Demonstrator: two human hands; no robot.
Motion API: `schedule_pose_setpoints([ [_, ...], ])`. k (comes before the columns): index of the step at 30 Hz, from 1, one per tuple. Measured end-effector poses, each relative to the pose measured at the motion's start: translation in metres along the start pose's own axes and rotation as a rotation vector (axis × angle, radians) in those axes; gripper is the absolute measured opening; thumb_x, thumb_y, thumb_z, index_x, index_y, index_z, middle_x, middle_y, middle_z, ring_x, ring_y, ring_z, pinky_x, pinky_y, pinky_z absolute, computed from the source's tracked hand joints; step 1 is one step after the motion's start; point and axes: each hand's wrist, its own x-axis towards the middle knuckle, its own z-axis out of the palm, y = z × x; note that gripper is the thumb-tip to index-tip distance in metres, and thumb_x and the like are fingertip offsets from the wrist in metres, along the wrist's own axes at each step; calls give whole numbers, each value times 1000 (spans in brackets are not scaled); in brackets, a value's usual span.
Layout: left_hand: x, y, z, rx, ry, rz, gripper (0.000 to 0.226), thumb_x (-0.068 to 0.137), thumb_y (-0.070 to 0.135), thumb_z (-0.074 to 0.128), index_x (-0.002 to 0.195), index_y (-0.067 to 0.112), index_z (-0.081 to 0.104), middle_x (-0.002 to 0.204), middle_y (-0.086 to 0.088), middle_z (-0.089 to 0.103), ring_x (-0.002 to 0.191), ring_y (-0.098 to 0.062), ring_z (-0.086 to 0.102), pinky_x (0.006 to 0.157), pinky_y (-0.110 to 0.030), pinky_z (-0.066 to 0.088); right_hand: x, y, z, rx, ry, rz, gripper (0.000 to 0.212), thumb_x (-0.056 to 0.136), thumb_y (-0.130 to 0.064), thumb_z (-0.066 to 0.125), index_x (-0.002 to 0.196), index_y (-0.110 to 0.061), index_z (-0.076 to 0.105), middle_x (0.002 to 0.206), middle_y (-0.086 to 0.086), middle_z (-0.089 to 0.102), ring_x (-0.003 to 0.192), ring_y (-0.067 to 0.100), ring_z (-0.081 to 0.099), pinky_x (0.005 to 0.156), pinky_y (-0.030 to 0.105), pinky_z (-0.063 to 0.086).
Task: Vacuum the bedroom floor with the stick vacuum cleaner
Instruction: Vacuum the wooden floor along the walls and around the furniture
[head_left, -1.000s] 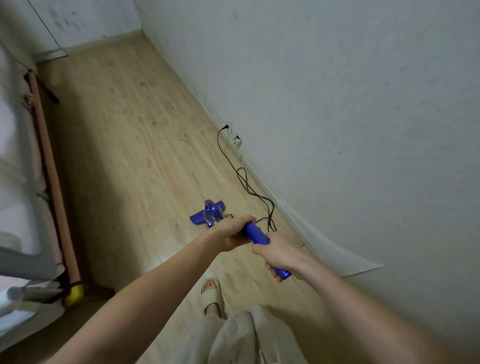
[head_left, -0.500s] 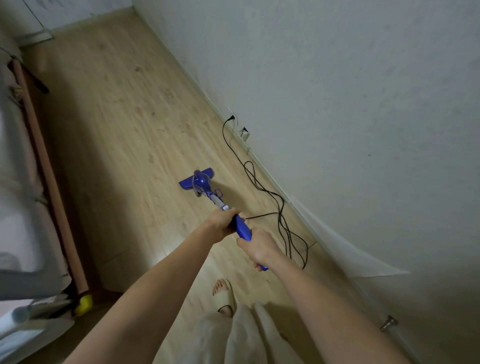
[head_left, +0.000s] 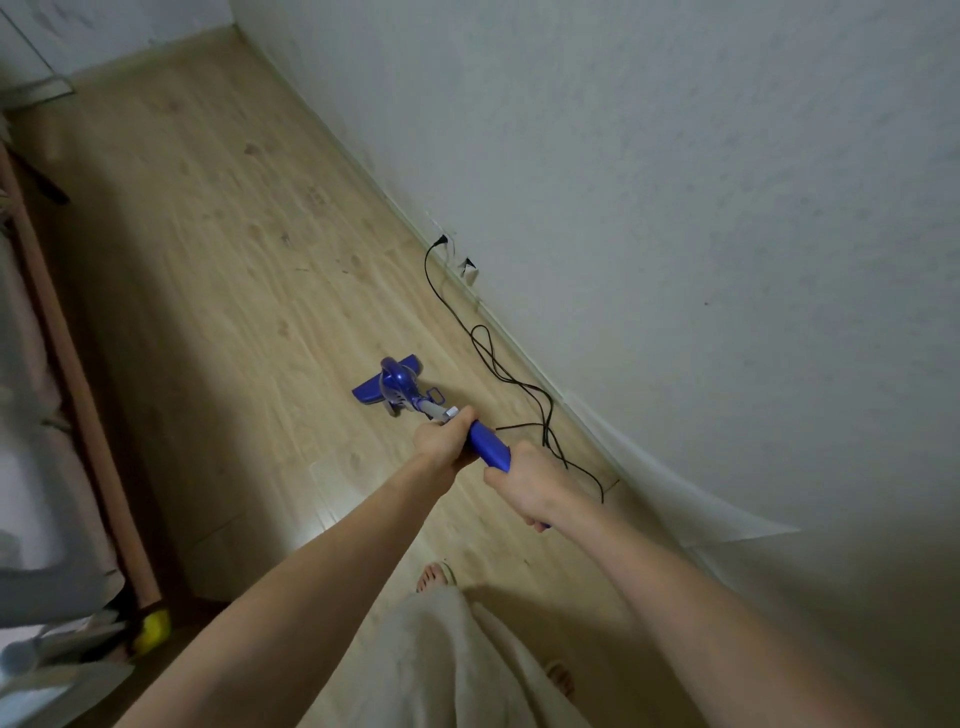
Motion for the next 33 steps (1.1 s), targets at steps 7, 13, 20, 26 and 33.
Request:
schedule_pose_setpoints([
  [7,-59,-52,45,96,-71,-36,16,85,7,65,91,1,52,86,-19,64,73,-25,67,59,-32,58,-68,67,-11,110,14,67,22,91,-30,53,109,-19,47,65,3,56,44,18,52,47,29,51],
  [13,-112,-93,70,185,-147,-62,26,83,12,68,100,-1,54,89,-16,62,73,-23,64,58,-29,57,-142,108,-28,52,32,44,17,95,-32,48,100,-15,48,63,3,58,35,14,51,39,20,45],
  [20,-131,-103,73,256,-176,-94,35,82,13,70,108,-3,55,99,-18,64,78,-23,66,60,-28,57,-157,120,-20,214,-12,57,16,98,-33,49,97,-21,39,68,4,58,39,14,52,42,26,50],
  [26,-114,-78,53,318,-159,-94,15,87,10,65,93,5,53,84,-14,64,73,-21,65,62,-27,58,-125,99,11,273,44,52,24,97,-38,49,99,-15,48,76,4,62,42,18,58,41,29,52],
  [33,-57,-25,23,476,-148,-159,18,88,9,65,99,0,53,85,-15,65,70,-19,65,62,-27,58,-69,47,37,236,75,71,33,99,-40,47,115,-11,48,93,0,55,66,14,54,43,21,36],
])
